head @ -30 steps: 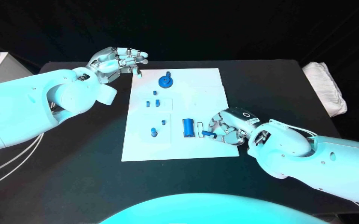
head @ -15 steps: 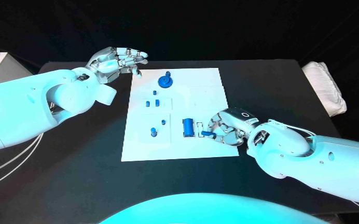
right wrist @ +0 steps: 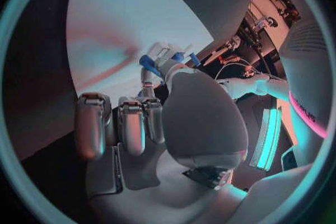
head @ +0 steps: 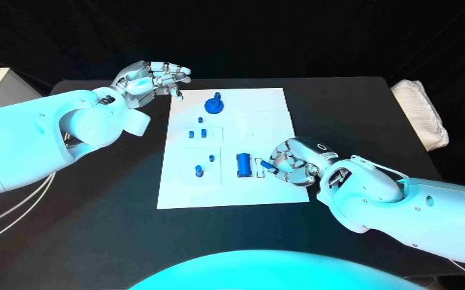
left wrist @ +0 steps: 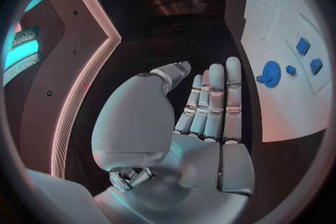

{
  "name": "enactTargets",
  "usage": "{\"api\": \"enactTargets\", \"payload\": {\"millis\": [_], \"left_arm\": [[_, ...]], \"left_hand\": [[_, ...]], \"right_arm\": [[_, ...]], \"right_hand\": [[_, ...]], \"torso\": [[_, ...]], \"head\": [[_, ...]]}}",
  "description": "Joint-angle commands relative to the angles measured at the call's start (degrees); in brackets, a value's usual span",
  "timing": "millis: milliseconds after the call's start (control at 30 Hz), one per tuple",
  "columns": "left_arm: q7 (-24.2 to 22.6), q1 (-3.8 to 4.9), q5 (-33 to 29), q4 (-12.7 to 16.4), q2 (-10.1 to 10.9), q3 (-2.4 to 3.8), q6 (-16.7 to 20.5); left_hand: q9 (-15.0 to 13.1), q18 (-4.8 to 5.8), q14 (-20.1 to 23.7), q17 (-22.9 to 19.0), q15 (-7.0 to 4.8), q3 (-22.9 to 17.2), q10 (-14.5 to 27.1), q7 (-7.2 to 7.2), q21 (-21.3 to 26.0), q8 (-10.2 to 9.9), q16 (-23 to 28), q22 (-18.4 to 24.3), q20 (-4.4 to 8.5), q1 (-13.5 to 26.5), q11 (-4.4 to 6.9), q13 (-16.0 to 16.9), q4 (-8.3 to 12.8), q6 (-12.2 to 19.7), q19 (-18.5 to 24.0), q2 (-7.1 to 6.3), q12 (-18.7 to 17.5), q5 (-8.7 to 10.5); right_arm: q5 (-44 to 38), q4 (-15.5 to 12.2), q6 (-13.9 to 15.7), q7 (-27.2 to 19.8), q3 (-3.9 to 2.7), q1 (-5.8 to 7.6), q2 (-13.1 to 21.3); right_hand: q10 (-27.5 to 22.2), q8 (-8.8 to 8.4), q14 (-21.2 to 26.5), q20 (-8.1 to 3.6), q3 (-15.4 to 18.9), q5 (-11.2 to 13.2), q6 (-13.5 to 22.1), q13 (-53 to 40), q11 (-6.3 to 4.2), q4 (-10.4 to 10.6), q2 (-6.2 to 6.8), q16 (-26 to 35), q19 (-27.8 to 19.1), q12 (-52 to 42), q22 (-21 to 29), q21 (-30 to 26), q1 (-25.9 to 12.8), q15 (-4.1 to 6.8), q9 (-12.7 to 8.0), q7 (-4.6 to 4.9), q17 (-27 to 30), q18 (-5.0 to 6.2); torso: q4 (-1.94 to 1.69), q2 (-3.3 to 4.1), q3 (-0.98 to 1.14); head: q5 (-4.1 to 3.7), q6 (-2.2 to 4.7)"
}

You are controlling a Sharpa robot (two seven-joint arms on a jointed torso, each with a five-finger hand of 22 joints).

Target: Assemble the parts on the task board

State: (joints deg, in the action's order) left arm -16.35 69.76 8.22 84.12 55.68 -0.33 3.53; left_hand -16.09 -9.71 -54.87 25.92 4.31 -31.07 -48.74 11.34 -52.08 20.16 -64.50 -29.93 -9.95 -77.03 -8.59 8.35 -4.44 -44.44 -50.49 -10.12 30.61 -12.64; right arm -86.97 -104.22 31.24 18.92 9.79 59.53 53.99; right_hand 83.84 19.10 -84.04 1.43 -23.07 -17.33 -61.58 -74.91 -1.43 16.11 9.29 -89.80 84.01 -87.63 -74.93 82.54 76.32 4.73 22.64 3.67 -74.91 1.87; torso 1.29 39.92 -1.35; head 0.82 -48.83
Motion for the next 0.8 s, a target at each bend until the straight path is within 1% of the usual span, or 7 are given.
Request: {"api": "enactTargets", "payload": {"millis": [33,167,300,400,467,600,800], "left_arm": [[-0.2,0.02,-0.2,0.1,0.0,0.02,-0.9],[-0.1,0.02,-0.1,0.2,0.0,0.02,-0.9],[0.0,0.02,-0.1,0.2,0.0,0.02,-1.0],[0.1,0.03,-0.1,0.2,0.0,0.02,-1.0],[0.1,0.03,-0.1,0.3,0.0,0.02,-1.0],[0.2,0.03,-0.1,0.3,0.0,0.02,-1.1],[0.3,0.04,-0.1,0.4,0.1,0.02,-1.1]], "left_hand": [[0.1,-0.89,0.1,0.1,0.15,-0.2,0.3,1.17,0.4,0.2,-0.3,0.1,0.15,-0.1,-0.1,-0.1,-0.1,0.3,-0.4,0.52,0.4,-0.25],[0.1,-0.89,0.1,0.1,0.12,-0.3,0.3,1.16,0.4,0.2,-0.3,0.1,0.17,-0.3,-0.09,-0.1,0.0,0.4,-0.4,0.56,0.4,-0.28],[0.1,-0.9,0.1,0.1,0.11,-0.4,0.3,1.16,0.4,0.3,-0.3,0.1,0.18,-0.4,-0.08,-0.1,0.0,0.4,-0.4,0.58,0.4,-0.29],[0.1,-0.9,0.1,0.1,0.11,-0.4,0.3,1.16,0.4,0.3,-0.3,0.1,0.18,-0.4,-0.08,-0.1,0.0,0.4,-0.4,0.58,0.4,-0.29],[0.1,-0.9,0.1,0.1,0.1,-0.4,0.3,1.16,0.4,0.3,-0.2,0.1,0.19,-0.4,-0.08,-0.1,0.1,0.4,-0.5,0.6,0.4,-0.31],[0.1,-0.9,0.1,0.1,0.1,-0.4,0.3,1.16,0.4,0.3,-0.2,0.1,0.19,-0.4,-0.08,-0.1,0.1,0.4,-0.5,0.6,0.4,-0.31],[0.1,-0.9,0.1,0.1,0.1,-0.4,0.3,1.16,0.4,0.3,-0.2,0.1,0.19,-0.4,-0.08,-0.1,0.1,0.4,-0.5,0.6,0.4,-0.31]], "right_arm": [[9.0,-0.4,3.1,3.1,-0.04,0.11,-0.3],[13.7,-0.3,1.7,5.0,-0.05,0.25,-1.2],[17.1,-0.2,-0.3,6.9,-0.05,0.38,-2.0],[18.3,0.0,-0.9,7.6,-0.05,0.41,-2.4],[19.4,0.2,-1.1,8.1,-0.05,0.43,-2.9],[21.0,0.4,-0.1,8.6,-0.05,0.45,-3.8],[21.2,0.8,2.2,9.0,-0.09,0.46,-4.4]], "right_hand": [[5.6,3.66,-6.0,-0.53,-0.4,0.3,-1.3,-14.3,-0.41,0.0,0.15,-0.2,4.8,-0.6,-13.0,0.6,-1.1,0.52,3.0,-1.4,-15.1,-0.57],[5.7,4.17,-6.0,-0.52,-0.7,0.5,-1.6,-14.4,-0.48,0.3,0.43,-0.2,4.8,-0.9,-13.1,0.6,-3.3,0.52,3.2,-1.51,-15.1,-0.58],[5.7,4.6,-6.0,-0.5,-0.9,1.1,-1.8,-14.5,-0.53,0.3,0.29,-0.2,4.8,-1.0,-13.1,0.5,-5.9,0.51,3.4,-1.6,-15.1,-0.56],[5.7,4.84,-6.0,-0.5,-1.1,1.0,-2.0,-14.5,-0.56,0.3,0.11,-0.2,4.8,-1.1,-13.2,0.6,-7.0,0.51,3.5,-1.68,-15.1,-0.57],[5.7,4.89,-6.0,-0.5,-1.2,1.0,-2.1,-14.5,-0.59,0.3,0.04,-0.2,4.8,-1.1,-13.1,0.4,-7.2,0.52,3.5,-1.7,-15.1,-0.55],[5.7,5.01,-6.0,-0.51,-1.4,0.8,-2.1,-14.5,-0.59,0.3,-0.05,-0.2,4.8,-1.0,-13.1,0.3,-8.0,0.54,3.6,-1.69,-15.1,-0.52],[5.8,5.15,-6.0,-0.53,-1.5,0.7,-2.1,-14.6,-0.62,0.3,-0.17,-0.2,4.8,-1.3,-13.1,0.3,-8.5,0.56,3.6,-1.71,-15.1,-0.53]], "torso": [[0.0,0.04,0.01],[0.08,0.04,-0.02],[0.01,0.01,-0.03],[0.01,0.02,-0.04],[0.06,0.01,-0.02],[0.0,0.02,0.03],[-0.04,0.03,-0.01]], "head": [[-0.13,-0.09],[-0.25,-0.13],[-0.41,-0.27],[-0.45,-0.29],[-0.47,-0.32],[-0.52,-0.31],[-0.54,-0.27]]}}
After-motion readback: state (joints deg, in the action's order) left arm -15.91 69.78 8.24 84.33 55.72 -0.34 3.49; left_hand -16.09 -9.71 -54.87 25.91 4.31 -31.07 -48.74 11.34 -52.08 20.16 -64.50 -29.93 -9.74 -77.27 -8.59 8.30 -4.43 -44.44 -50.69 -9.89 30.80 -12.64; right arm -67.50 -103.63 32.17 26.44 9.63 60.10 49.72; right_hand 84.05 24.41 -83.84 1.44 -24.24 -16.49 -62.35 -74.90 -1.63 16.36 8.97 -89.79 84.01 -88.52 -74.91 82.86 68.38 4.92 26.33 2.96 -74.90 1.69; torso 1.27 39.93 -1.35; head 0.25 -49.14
